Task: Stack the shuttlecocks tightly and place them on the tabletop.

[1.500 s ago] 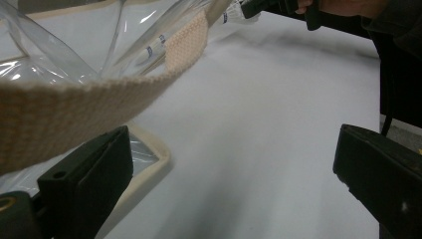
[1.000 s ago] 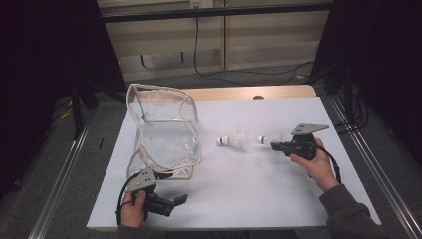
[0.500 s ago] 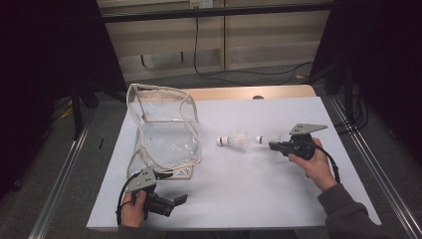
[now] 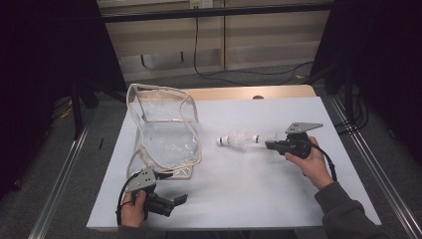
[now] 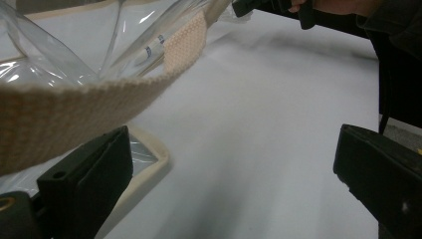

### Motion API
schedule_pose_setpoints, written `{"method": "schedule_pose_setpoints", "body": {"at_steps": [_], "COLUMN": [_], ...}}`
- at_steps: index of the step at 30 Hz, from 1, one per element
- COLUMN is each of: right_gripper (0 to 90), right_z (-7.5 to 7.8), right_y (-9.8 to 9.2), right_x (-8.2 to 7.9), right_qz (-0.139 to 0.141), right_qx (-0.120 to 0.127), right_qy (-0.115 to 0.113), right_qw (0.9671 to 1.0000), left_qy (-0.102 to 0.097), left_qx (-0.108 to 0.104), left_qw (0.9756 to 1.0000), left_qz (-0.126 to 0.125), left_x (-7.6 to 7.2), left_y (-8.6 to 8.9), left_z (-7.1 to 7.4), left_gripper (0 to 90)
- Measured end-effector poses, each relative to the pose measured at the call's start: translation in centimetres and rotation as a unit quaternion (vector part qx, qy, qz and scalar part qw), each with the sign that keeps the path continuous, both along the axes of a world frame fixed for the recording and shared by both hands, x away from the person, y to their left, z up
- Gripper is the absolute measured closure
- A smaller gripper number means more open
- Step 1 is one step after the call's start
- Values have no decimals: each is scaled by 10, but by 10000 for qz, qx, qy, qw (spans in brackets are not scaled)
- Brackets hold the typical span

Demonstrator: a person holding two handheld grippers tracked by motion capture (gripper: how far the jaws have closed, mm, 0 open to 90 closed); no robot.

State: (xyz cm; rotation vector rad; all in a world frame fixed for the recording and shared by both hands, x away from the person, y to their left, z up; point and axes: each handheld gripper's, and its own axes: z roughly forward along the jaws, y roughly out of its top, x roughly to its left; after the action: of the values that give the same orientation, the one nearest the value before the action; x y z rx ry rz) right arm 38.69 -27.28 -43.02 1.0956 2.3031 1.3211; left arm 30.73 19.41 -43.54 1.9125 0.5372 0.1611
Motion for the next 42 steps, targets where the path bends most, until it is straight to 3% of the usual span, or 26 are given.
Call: {"method": "schedule_pose_setpoints", "body": {"at_steps": [42], "right_gripper": [897], "right_z": [-4], "right_y": [11], "right_x": [8], "right_qz": [27], "right_qx": [55], "right_qy": [50], "right_qw": [10000], "left_qy": [-4], "left_qx": [3], "left_qw": [10000], "left_qz": [-6], "left_x": [0], "left_y": [0], "left_z": [0], "left_gripper": [21]}}
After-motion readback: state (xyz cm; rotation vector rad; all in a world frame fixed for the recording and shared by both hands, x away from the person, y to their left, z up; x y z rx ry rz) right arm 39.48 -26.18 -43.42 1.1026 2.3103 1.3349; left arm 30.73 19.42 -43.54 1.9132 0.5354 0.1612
